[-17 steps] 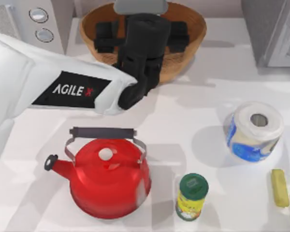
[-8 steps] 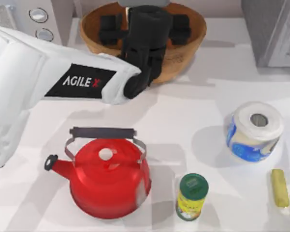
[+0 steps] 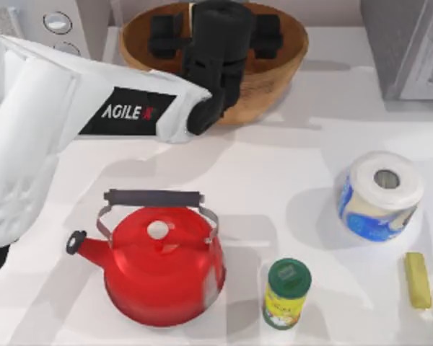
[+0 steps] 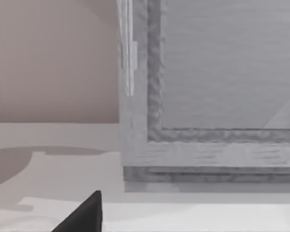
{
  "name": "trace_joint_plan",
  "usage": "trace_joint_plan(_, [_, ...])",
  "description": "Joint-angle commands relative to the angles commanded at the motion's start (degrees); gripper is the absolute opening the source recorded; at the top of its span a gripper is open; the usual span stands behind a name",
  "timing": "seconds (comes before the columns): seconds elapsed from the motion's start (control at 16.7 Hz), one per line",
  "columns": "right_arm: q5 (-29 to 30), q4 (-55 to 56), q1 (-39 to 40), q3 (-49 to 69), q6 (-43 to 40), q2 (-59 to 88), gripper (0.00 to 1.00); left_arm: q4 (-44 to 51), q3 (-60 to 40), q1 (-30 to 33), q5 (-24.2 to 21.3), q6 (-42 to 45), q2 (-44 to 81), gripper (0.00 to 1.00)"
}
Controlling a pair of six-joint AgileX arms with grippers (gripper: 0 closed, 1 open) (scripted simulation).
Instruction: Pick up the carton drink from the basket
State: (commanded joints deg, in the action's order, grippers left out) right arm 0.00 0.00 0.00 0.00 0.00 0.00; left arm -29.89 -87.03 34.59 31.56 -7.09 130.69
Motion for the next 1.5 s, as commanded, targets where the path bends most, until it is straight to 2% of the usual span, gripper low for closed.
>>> trace_joint_plan(0.78, [0.0,0.0,0.0,0.0,0.0,0.0,1.0,0.0,0.0,0.0,0.0,0.0,0.0,0.02])
trace_joint_plan(1.5, [0.0,0.0,0.0,0.0,0.0,0.0,1.0,1.99,-2.11,0.25,0.05,0.14,-1.13,0.0])
